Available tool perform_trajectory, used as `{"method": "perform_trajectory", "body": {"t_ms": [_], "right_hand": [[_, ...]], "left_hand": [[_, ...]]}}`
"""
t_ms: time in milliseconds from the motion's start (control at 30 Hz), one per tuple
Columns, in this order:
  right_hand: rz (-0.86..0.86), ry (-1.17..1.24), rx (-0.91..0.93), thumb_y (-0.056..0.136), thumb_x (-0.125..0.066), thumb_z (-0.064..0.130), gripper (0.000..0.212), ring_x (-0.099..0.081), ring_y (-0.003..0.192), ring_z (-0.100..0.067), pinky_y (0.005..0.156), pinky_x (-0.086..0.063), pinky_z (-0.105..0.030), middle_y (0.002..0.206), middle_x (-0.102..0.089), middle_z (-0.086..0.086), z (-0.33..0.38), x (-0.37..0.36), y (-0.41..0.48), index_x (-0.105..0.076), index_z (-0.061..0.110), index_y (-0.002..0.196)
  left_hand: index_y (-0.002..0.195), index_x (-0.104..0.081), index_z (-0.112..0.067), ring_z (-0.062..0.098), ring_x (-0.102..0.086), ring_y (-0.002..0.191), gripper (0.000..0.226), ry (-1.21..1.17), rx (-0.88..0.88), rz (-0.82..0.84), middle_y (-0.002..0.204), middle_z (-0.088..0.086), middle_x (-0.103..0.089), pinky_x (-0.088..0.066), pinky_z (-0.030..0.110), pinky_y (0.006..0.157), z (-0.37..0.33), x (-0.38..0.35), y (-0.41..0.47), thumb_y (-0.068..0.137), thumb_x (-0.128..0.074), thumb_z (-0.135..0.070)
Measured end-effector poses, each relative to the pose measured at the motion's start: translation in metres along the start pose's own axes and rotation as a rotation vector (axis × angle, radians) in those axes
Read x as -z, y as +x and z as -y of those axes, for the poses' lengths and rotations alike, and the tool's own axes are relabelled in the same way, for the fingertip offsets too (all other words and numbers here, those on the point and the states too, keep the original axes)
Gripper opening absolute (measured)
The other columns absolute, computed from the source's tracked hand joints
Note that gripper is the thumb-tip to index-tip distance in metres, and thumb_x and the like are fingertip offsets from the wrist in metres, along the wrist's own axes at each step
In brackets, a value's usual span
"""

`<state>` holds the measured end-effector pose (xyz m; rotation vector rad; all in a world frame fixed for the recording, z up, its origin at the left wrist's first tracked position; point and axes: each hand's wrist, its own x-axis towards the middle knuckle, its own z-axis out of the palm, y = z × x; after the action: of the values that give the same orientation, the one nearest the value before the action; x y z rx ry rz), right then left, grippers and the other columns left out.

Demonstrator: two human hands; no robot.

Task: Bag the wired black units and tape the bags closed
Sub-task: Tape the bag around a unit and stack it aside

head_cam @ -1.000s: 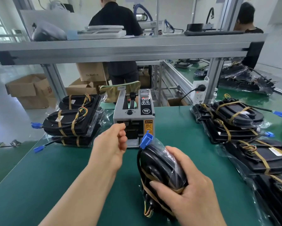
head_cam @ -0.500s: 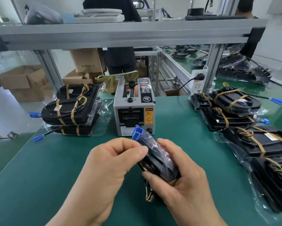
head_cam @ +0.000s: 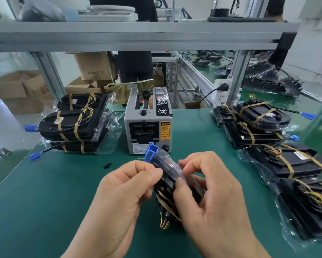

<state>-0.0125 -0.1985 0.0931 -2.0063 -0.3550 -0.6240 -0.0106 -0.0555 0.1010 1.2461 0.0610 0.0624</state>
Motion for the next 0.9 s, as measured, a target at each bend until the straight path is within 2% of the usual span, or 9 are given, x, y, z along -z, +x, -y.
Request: {"method": "perform_trajectory", "body": {"t_ms": [100, 167, 267, 333, 400, 467, 633, 767, 900], "right_hand": [[0.001, -0.216, 0.103, 0.082, -0.06, 0.026, 0.011, -0.056, 0.058, -0.014, 0.051, -0.049, -0.037, 0.078, -0.055, 0.006, 0.006, 0.0, 0.005, -0.05, 0.023, 0.078], [0.009, -0.38, 0.182, 0.084, -0.057, 0.026, 0.014, -0.044, 0.05, -0.014, 0.043, -0.043, -0.033, 0.072, -0.051, 0.007, 0.012, 0.001, 0.012, -0.05, 0.02, 0.074], [0.04, -0.462, 0.211, 0.088, -0.045, 0.033, 0.019, -0.033, 0.054, -0.011, 0.043, -0.037, -0.028, 0.071, -0.047, 0.009, 0.014, 0.0, 0.018, -0.048, 0.02, 0.074], [0.063, -0.284, 0.074, 0.089, -0.046, 0.034, 0.019, -0.044, 0.06, -0.012, 0.052, -0.043, -0.03, 0.073, -0.051, 0.008, 0.011, -0.002, 0.018, -0.049, 0.021, 0.075], [0.062, -0.005, -0.16, 0.085, -0.046, 0.036, 0.018, -0.056, 0.071, -0.011, 0.063, -0.047, -0.027, 0.078, -0.06, 0.007, 0.005, -0.004, 0.017, -0.053, 0.022, 0.075], [0.021, 0.146, -0.273, 0.084, -0.046, 0.036, 0.019, -0.058, 0.072, -0.009, 0.064, -0.047, -0.023, 0.08, -0.064, 0.007, -0.001, -0.006, 0.015, -0.057, 0.022, 0.076], [-0.036, 0.279, -0.327, 0.084, -0.047, 0.037, 0.016, -0.059, 0.071, -0.007, 0.062, -0.045, -0.017, 0.08, -0.067, 0.012, -0.006, -0.013, 0.008, -0.059, 0.026, 0.081], [-0.054, 0.279, -0.309, 0.084, -0.048, 0.036, 0.016, -0.061, 0.074, -0.009, 0.063, -0.046, -0.017, 0.082, -0.067, 0.011, -0.007, -0.015, 0.007, -0.059, 0.026, 0.079], [-0.07, 0.272, -0.288, 0.085, -0.049, 0.035, 0.021, -0.061, 0.073, -0.011, 0.06, -0.045, -0.018, 0.082, -0.066, 0.009, -0.005, -0.017, 0.005, -0.057, 0.022, 0.072]], "left_hand": [[0.057, -0.067, -0.014, 0.009, -0.041, 0.052, 0.026, 0.012, -0.018, -0.031, 0.056, 0.001, -0.048, -0.034, 0.029, 0.061, 0.002, 0.002, 0.001, 0.044, -0.079, -0.032], [0.056, -0.067, -0.013, 0.009, -0.041, 0.052, 0.027, 0.019, -0.029, -0.046, 0.056, 0.001, -0.049, -0.033, 0.031, 0.061, 0.002, 0.002, 0.002, 0.042, -0.079, -0.033], [0.054, -0.066, -0.013, 0.009, -0.04, 0.051, 0.027, 0.026, -0.046, -0.065, 0.056, 0.001, -0.049, -0.031, 0.032, 0.061, 0.003, 0.002, 0.003, 0.04, -0.078, -0.032], [0.054, -0.066, -0.012, 0.009, -0.041, 0.052, 0.027, 0.032, -0.044, -0.061, 0.057, 0.002, -0.05, -0.032, 0.032, 0.061, 0.004, 0.003, 0.003, 0.04, -0.079, -0.032], [0.055, -0.066, -0.011, 0.011, -0.041, 0.053, 0.028, 0.053, -0.037, -0.037, 0.057, 0.003, -0.05, -0.033, 0.031, 0.062, 0.004, 0.002, 0.001, 0.042, -0.079, -0.033], [0.055, -0.065, -0.012, 0.011, -0.041, 0.053, 0.028, 0.065, -0.021, -0.028, 0.056, 0.004, -0.047, -0.033, 0.031, 0.062, 0.003, 0.002, 0.0, 0.044, -0.079, -0.034], [0.057, -0.065, -0.014, 0.01, -0.039, 0.051, 0.026, 0.031, 0.0, -0.081, 0.056, 0.003, -0.043, -0.031, 0.032, 0.061, 0.0, 0.006, 0.0, 0.046, -0.078, -0.034], [0.06, -0.069, -0.013, 0.007, -0.042, 0.051, 0.032, 0.136, -0.036, -0.097, 0.054, -0.004, -0.05, -0.034, 0.031, 0.066, -0.004, 0.003, 0.0, 0.044, -0.078, -0.039], [0.062, -0.073, -0.015, 0.001, -0.049, 0.048, 0.014, 0.202, -0.053, -0.065, 0.055, -0.007, -0.06, -0.04, 0.021, 0.063, -0.011, -0.001, 0.001, 0.056, -0.078, -0.026]]}}
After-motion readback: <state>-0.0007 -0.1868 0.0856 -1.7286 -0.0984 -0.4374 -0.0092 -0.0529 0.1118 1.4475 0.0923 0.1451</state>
